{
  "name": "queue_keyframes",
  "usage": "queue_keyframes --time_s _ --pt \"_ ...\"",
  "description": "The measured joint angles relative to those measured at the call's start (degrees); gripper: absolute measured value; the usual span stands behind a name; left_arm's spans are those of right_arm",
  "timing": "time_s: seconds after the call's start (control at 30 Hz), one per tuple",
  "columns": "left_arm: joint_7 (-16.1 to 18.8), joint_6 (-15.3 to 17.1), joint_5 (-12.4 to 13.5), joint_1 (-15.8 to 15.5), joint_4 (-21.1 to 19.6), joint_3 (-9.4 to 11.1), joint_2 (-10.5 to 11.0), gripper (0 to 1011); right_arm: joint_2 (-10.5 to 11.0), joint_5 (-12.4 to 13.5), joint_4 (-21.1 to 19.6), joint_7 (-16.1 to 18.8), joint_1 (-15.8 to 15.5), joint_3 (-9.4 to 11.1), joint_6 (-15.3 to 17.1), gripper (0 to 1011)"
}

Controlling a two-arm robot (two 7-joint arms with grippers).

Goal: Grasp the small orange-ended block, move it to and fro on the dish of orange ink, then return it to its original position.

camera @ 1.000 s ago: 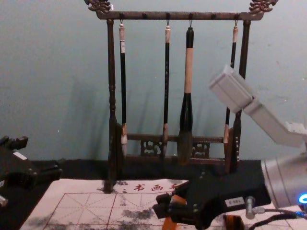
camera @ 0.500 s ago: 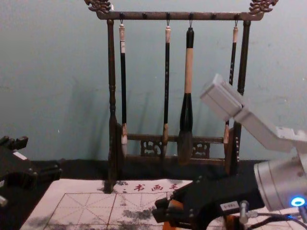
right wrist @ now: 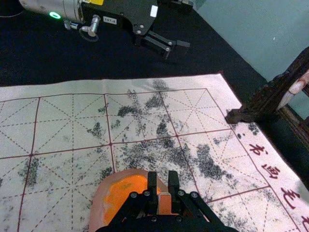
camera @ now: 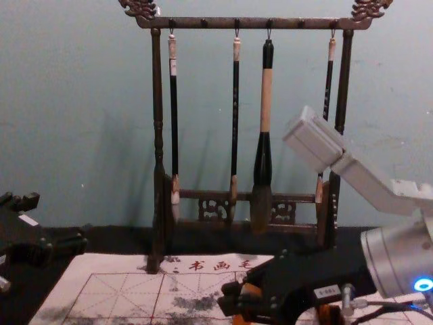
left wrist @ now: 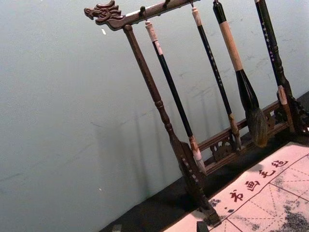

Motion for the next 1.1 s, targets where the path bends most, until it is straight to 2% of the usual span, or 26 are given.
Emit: queue_keyframes --time_s 0.57,0.9,1.1 --pt "0.0 0.0 0.0 0.0 0.0 0.0 0.0 1001 2.3 -0.1 -2.6 0.7 -0.7 0.1 0.6 119" --pt "0.0 0.0 0.0 0.0 0.0 0.0 0.0 1001 4.1 -0.3 -4.9 2.1 -1.0 -1.0 1.3 119" --pt "0.0 0.0 0.0 0.0 0.0 0.0 0.0 1001 4.4 -0.4 -5.4 2.8 -1.0 -1.5 1.8 119"
